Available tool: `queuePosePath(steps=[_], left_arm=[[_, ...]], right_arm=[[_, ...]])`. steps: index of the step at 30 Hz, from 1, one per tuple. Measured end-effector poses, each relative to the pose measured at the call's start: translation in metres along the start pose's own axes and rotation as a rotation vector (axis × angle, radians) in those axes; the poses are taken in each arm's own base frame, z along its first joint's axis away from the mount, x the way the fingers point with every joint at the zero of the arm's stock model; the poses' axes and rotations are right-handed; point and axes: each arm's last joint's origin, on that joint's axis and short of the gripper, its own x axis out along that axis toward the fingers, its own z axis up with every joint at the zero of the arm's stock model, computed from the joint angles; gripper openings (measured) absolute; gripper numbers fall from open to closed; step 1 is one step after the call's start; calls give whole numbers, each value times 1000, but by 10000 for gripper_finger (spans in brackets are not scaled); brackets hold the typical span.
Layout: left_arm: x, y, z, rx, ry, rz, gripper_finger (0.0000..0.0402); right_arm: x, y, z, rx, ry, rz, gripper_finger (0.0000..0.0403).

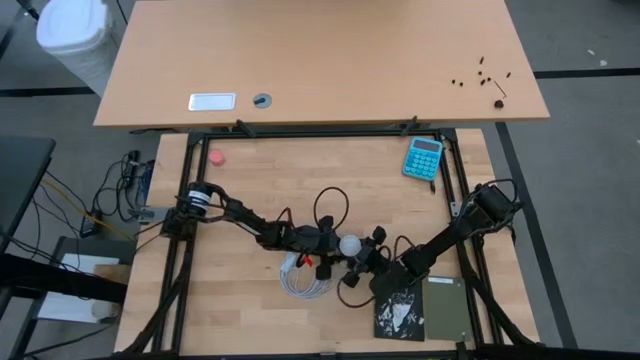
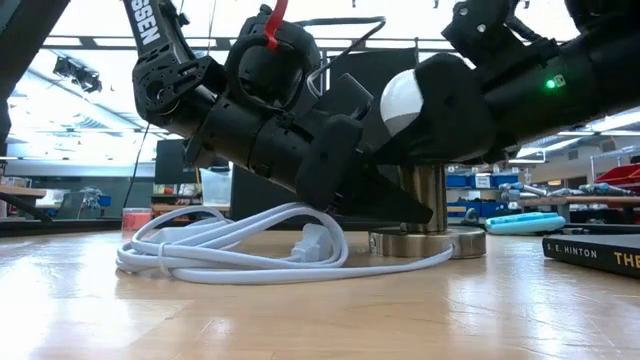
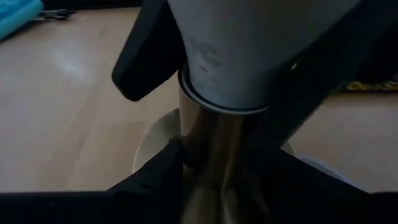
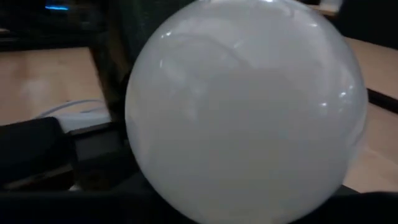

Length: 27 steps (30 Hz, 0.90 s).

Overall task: Screw lightbulb
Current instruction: Remove the white lightbulb into the silver lamp

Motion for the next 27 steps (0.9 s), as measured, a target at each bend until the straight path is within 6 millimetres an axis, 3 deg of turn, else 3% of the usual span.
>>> queuePosePath(steps=[10,14,27], left_arm=[[0,-4,-2,51,14,-101,184],[0,-4,-1,54,13,-100,184],[0,-2,-3,53,22,-74,183]], right_arm=[[-5,-21,-10,17,-51,359,180],[-8,-30,-13,12,-93,400,186],[-25,-42,-9,0,-57,402,296]])
